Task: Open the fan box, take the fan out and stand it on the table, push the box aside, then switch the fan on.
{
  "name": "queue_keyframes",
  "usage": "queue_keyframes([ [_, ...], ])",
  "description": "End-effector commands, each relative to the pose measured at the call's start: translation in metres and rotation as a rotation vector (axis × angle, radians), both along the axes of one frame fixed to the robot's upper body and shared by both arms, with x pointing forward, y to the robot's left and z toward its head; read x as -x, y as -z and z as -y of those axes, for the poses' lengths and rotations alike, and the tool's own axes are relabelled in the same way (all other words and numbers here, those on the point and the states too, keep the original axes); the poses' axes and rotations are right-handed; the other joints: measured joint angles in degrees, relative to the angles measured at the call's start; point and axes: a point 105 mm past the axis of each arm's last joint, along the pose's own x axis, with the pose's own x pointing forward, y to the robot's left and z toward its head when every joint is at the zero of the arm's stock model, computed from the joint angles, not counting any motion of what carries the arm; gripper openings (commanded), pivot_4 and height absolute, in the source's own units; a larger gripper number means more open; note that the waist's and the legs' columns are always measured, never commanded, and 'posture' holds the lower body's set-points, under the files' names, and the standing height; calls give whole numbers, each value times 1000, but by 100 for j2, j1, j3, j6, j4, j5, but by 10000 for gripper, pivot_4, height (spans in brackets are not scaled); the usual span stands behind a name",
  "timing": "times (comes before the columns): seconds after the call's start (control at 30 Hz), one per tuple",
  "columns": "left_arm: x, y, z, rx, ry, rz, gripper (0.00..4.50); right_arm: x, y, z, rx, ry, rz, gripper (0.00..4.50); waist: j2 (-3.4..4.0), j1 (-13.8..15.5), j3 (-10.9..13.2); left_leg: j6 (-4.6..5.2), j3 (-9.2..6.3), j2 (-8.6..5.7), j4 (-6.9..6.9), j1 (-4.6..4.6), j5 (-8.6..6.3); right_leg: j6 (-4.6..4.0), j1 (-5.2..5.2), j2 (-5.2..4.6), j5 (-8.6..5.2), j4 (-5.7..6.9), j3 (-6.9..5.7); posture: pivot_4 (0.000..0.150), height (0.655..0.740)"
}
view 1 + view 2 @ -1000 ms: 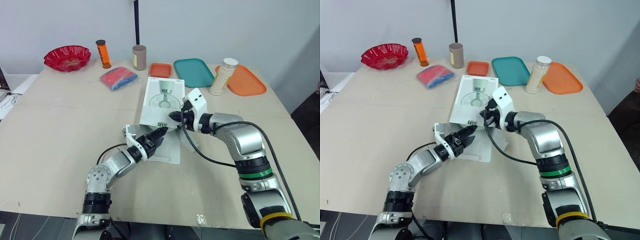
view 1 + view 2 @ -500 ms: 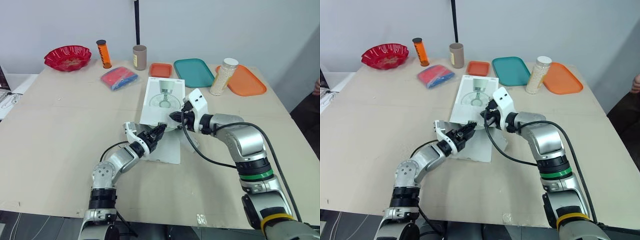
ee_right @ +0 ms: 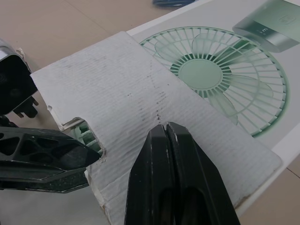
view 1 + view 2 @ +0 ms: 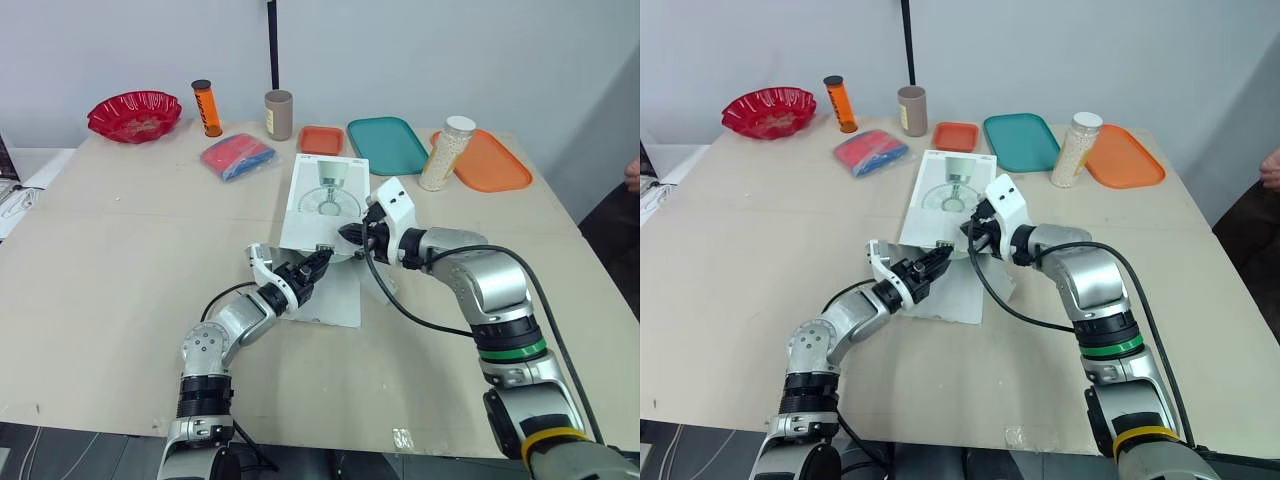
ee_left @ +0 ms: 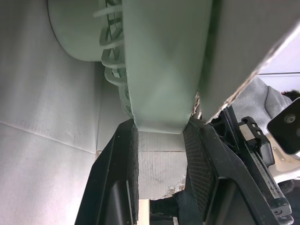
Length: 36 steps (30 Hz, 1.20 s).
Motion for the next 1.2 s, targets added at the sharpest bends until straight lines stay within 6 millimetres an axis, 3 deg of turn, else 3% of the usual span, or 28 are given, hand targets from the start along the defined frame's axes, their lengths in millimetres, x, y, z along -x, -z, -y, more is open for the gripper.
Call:
queue_keyframes([
  [0.03, 4, 9, -12, -19, -25, -30, 11660, 1, 6, 1, 13, 4, -19, 0, 0, -2, 0, 0, 0, 0, -1, 0, 0, 0, 0, 0, 0, 0, 1, 1500, 7389],
  [0.17, 2, 9, -13, -31, -34, -26, 11660, 1, 7, 0, 16, 2, -19, 0, 0, 0, 0, -1, 0, 0, -2, 0, 0, 0, 0, 0, 0, -1, -1, 1500, 7389],
  [0.37, 16, 10, -22, -42, -12, -25, 11660, 2, 7, -1, 23, -3, -18, 0, 0, -7, 0, 0, 0, 1, -9, 1, 0, 0, 0, 1, 0, -8, 1, 1500, 7389],
  [0.8, 71, 17, -47, -107, 76, -39, 11660, 3, 9, -3, 17, -12, -28, 0, -2, -13, 0, -1, 0, 4, -12, 3, 0, 1, 0, -1, 0, -13, 2, 1500, 7389],
  [0.83, 71, 19, -49, -116, 72, -43, 19681, 3, 10, -4, 16, -13, -29, 0, -2, -10, 0, -2, 0, 3, -13, 3, 0, 1, 0, -1, 0, -14, 1, 1500, 7389],
  [0.93, 69, 4, -51, -72, 55, 20, 28034, 3, 10, -5, 17, -16, -28, 0, -2, -9, 1, -3, 0, 4, -13, 4, 0, 2, 0, -1, 0, -15, 0, 1500, 7389],
  [1.03, 63, 1, -49, -65, 34, 16, 41628, 4, 11, -5, 19, -19, -29, 0, -3, -8, 1, -4, 0, 3, -17, 4, 1, 5, 0, -1, 1, -18, 0, 1500, 7389],
  [1.07, 62, -1, -49, -69, 35, 30, 43942, 4, 12, -5, 20, -19, -29, 0, -3, -8, 1, -4, 0, 3, -18, 4, 1, 4, 0, -2, 1, -18, 0, 1500, 7389],
  [1.2, 57, -1, -48, -71, 28, 32, 43942, 4, 11, -7, 20, -23, -29, 0, -3, -6, 2, -4, 1, 3, -22, 3, 2, 3, 0, -1, 2, -23, 0, 1500, 7389],
])
